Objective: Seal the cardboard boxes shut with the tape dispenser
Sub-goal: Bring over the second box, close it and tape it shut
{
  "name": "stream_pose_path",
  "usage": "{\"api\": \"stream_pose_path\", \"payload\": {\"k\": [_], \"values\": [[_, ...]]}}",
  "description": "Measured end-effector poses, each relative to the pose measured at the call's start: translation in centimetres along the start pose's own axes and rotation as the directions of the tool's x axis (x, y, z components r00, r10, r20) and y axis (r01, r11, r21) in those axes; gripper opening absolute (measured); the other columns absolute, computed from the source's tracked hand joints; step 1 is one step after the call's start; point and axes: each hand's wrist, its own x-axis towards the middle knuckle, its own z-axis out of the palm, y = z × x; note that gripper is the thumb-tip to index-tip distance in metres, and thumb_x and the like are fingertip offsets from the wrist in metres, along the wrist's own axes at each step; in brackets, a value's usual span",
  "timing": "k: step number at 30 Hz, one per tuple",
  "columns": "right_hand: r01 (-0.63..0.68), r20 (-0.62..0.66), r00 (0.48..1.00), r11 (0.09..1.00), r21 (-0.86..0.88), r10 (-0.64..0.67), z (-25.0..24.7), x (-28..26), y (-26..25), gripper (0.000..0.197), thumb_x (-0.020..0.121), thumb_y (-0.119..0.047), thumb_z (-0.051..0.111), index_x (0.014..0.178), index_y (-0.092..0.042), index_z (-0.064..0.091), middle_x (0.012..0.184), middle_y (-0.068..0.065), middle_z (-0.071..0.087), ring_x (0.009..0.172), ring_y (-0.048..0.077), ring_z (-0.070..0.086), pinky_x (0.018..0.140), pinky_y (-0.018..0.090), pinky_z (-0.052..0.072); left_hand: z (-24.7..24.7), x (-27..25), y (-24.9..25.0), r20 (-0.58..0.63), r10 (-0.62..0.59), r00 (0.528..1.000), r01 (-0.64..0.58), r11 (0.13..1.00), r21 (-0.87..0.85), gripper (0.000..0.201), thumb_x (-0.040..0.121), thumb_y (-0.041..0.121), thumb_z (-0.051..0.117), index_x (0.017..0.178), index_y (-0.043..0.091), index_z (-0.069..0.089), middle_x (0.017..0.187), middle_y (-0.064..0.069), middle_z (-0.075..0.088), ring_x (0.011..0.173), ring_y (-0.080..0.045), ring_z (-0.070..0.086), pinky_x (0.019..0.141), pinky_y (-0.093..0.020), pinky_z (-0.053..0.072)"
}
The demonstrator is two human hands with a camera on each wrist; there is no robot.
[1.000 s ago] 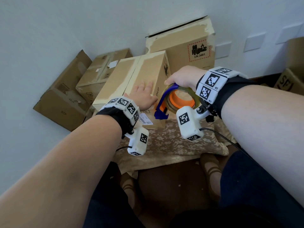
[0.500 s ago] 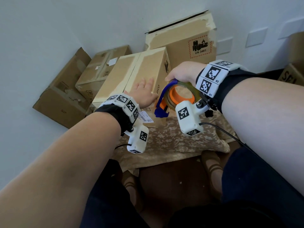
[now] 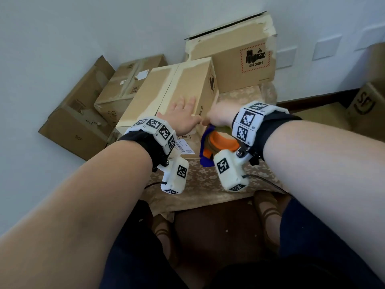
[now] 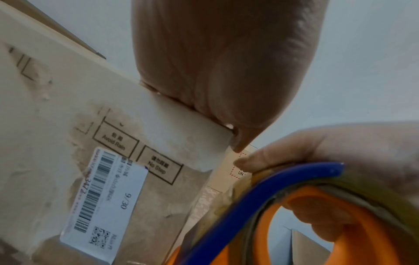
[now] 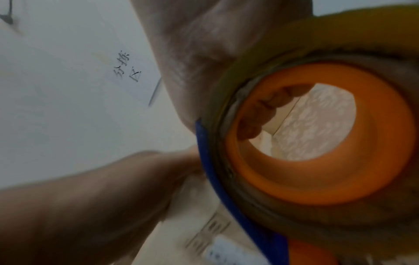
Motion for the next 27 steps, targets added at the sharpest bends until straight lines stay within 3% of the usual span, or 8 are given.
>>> {"api": "stream_pose_path", "payload": {"k": [2,6,12,17,20,22,24,27], "values": [[-0.019,0.007,1.000,0.999,-0.037,0.019,0.1,0.2,0.3,0.040,0.103,-0.028,0.040,0.129,-0.001,0.054,0.128,0.015,0.058,0.114,0.029,0.058,0.091,0.034,0.045,0.0,-0.1,0.0,-0.006,0.005,1.000,-0.005,1.000,0.000,0.070,0.097,0.051,0.032,0.151,0.032,-0.009,0.160,-0.003,-0.011,0.147,-0.025,-0.006,0.113,-0.062,0.005],[-0.040,-0.026,0.999,0.999,0.008,0.040,-2.1,0.7,1.6,0.036,0.102,-0.023,0.042,0.119,0.003,0.060,0.121,0.018,0.060,0.110,0.033,0.058,0.091,0.036,0.044,0.1,0.4,-0.3,-0.004,0.030,1.000,-0.031,0.999,-0.010,0.070,0.097,0.051,0.031,0.151,0.032,-0.009,0.160,-0.005,-0.010,0.147,-0.027,-0.005,0.114,-0.061,0.006],[-0.114,-0.157,0.978,0.983,0.142,0.136,-2.4,0.7,2.1,0.025,0.089,-0.030,0.051,0.071,-0.013,0.052,0.073,0.006,0.054,0.062,0.023,0.049,0.057,0.028,0.036,-0.2,0.1,-0.4,0.029,0.058,0.998,-0.056,0.998,-0.041,0.076,0.095,0.053,0.036,0.151,0.030,-0.011,0.159,-0.006,-0.013,0.147,-0.028,-0.008,0.115,-0.059,0.004],[-0.101,-0.325,0.925,0.952,0.289,0.197,-3.2,-0.8,2.6,0.035,0.087,-0.022,0.047,0.053,-0.014,0.045,0.061,0.003,0.048,0.056,0.023,0.046,0.050,0.027,0.032,-1.1,-1.4,-1.0,0.066,0.153,0.986,-0.149,0.987,-0.059,0.085,0.092,0.059,0.041,0.151,0.027,-0.011,0.159,-0.003,-0.016,0.147,-0.022,-0.008,0.116,-0.056,0.001],[-0.054,-0.493,0.848,0.958,0.282,0.193,-3.9,-1.4,2.1,0.027,0.086,-0.021,0.046,0.061,-0.011,0.047,0.066,0.003,0.049,0.068,0.028,0.049,0.053,0.027,0.033,-1.6,-2.5,-2.1,0.098,0.246,0.964,-0.242,0.969,-0.047,0.106,0.082,0.059,0.058,0.151,0.022,-0.012,0.159,-0.003,-0.016,0.147,-0.019,-0.006,0.119,-0.048,0.004],[0.007,-0.594,0.792,0.971,0.238,0.140,-4.0,-1.2,1.6,0.019,0.091,-0.026,0.045,0.084,-0.014,0.058,0.086,0.004,0.058,0.086,0.032,0.053,0.070,0.030,0.039,-1.5,-2.8,-2.9,0.084,0.288,0.954,-0.286,0.958,-0.032,0.116,0.075,0.054,0.070,0.151,0.021,-0.010,0.159,0.000,-0.013,0.147,-0.015,-0.001,0.120,-0.043,0.008],[0.084,-0.668,0.742,0.982,0.166,0.050,-3.9,-0.8,1.0,0.022,0.092,-0.032,0.045,0.104,-0.022,0.061,0.100,0.007,0.063,0.100,0.034,0.053,0.082,0.034,0.036,-1.2,-3.0,-3.6,0.020,0.315,0.949,-0.315,0.949,0.002,0.115,0.073,0.040,0.078,0.152,0.021,-0.003,0.160,0.004,-0.005,0.146,-0.015,0.012,0.118,-0.034,0.017],[0.126,-0.693,0.720,0.989,0.077,-0.038,-3.5,-0.3,-0.1,0.024,0.093,-0.035,0.046,0.107,-0.023,0.060,0.103,0.008,0.061,0.112,0.032,0.044,0.092,0.038,0.032,-1.0,-3.3,-4.8,-0.138,0.327,0.935,-0.316,0.944,0.094,0.094,0.079,0.024,0.074,0.152,0.027,0.016,0.156,0.008,0.024,0.132,-0.018,0.042,0.106,-0.028,0.036]]}}
